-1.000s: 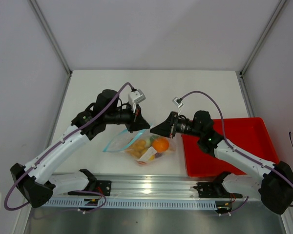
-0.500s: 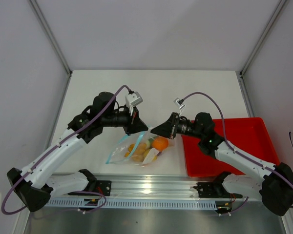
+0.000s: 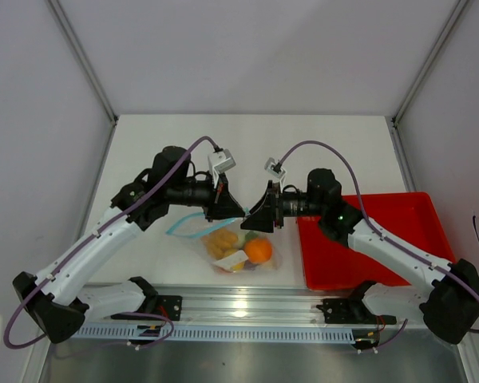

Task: Place the food in the zip-top bag and seal the zipper
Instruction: Zip the zipper food storage bag at the center of the board.

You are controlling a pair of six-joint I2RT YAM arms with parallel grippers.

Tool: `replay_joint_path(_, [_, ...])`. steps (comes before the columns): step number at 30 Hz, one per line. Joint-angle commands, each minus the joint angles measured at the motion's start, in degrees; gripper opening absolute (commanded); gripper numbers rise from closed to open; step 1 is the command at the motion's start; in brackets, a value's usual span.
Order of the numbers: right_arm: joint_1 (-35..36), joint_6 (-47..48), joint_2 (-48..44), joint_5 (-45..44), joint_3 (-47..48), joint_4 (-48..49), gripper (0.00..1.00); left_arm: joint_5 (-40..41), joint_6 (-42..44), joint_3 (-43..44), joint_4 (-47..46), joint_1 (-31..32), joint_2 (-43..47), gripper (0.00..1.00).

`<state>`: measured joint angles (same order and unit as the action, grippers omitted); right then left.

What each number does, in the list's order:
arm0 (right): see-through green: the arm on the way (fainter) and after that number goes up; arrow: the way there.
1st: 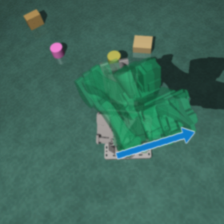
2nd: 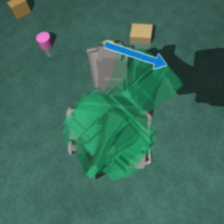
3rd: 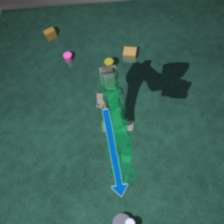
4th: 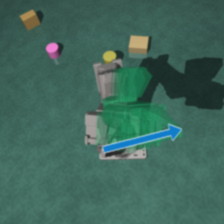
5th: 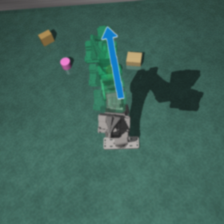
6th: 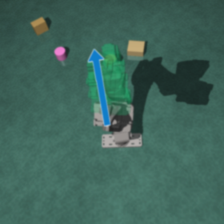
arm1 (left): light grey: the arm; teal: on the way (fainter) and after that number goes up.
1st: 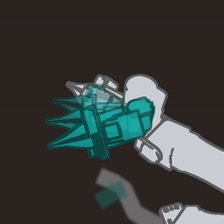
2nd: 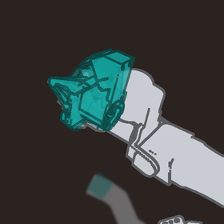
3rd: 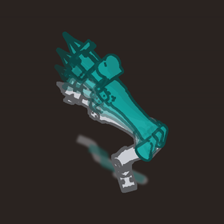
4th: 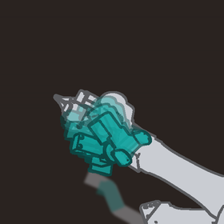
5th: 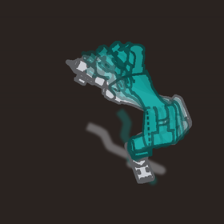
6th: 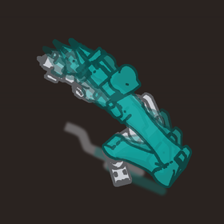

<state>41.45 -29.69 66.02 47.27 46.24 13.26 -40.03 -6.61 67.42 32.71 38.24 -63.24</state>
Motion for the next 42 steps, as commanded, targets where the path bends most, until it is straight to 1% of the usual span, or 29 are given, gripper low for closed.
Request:
replay_joint_path(1, [0.0,8.9,2.0,4.0,5.1,-8.0,0.45,-3.9,-0.6,2.7,-0.8,-0.3,-0.3,0.00])
replay_joint_path(2, [0.0,9.6,2.5,4.7,5.4,-8.6,0.40,-4.6,-0.6,2.7,-0.9,-0.3,-0.4,0.01])
replay_joint_path(5, [0.0,10.7,3.9,5.1,6.2,-9.0,0.29,-4.8,-0.7,2.7,-0.7,-0.3,-0.4,0.01])
replay_joint_path(7, [0.0,10.3,4.3,6.3,6.3,-7.7,0.27,-4.8,-0.6,2.7,-0.5,-0.3,-0.3,0.01])
replay_joint_path(9, [0.1,10.1,4.6,6.4,6.4,-7.0,0.08,-5.1,-0.7,2.7,-0.5,-0.3,-0.5,0.01])
replay_joint_path(10, [0.1,10.0,4.6,6.1,6.4,-6.9,0.00,-5.3,-0.7,2.8,-0.5,-0.3,-0.5,0.01])
replay_joint_path(12, [0.1,9.7,4.3,5.9,6.1,-5.7,0.00,-4.8,-0.5,2.7,-0.3,-0.3,-0.7,0.01])
replay_joint_path(14, [0.2,8.3,3.4,5.3,5.4,-4.4,0.00,-4.2,-0.2,2.5,0.4,-0.2,-0.7,0.05])
replay_joint_path(17, [0.3,7.3,1.3,5.2,4.2,-2.8,0.00,-2.9,0.4,1.8,0.8,-0.3,-0.6,0.20])
replay_joint_path(18, [0.3,7.0,0.4,5.1,3.7,-2.4,0.00,-2.3,0.4,1.5,0.8,-0.3,-0.4,0.30])
replay_joint_path(21, [0.5,6.5,-0.4,5.1,3.2,-2.5,0.00,-0.5,0.5,0.7,0.6,-0.2,0.1,0.46])
replay_joint_path(24, [0.6,6.0,-1.1,4.8,2.5,-2.3,0.00,1.7,0.5,0.0,0.4,-0.3,0.9,0.51])
replay_joint_path(28, [0.7,5.3,-1.5,4.4,2.0,-1.8,0.00,4.0,1.1,-1.0,0.3,-0.3,2.2,0.50])
replay_joint_path(30, [1.1,5.3,-1.4,4.4,1.9,-1.7,0.00,4.0,1.1,-1.2,0.2,-0.2,2.6,0.47])
replay_joint_path(32, [1.3,5.4,-1.0,4.4,2.0,-1.8,0.00,3.7,0.8,-1.1,-0.3,-0.3,2.9,0.46])
replay_joint_path(33, [1.4,5.3,-0.8,4.4,2.0,-1.8,0.00,3.6,0.7,-1.1,-0.6,-0.3,3.1,0.43])
replay_joint_path(35, [1.7,5.4,-0.6,4.3,2.0,-1.8,0.00,3.5,0.2,-1.1,-1.5,-0.3,3.3,0.42])
replay_joint_path(36, [1.9,5.3,-0.6,4.1,2.1,-1.8,0.00,3.3,0.2,-0.8,-1.6,-0.3,3.2,0.40])
replay_joint_path(42, [2.4,5.8,-0.2,3.7,2.5,-2.3,0.00,2.6,-0.3,-0.1,-1.9,-0.3,2.5,0.34])
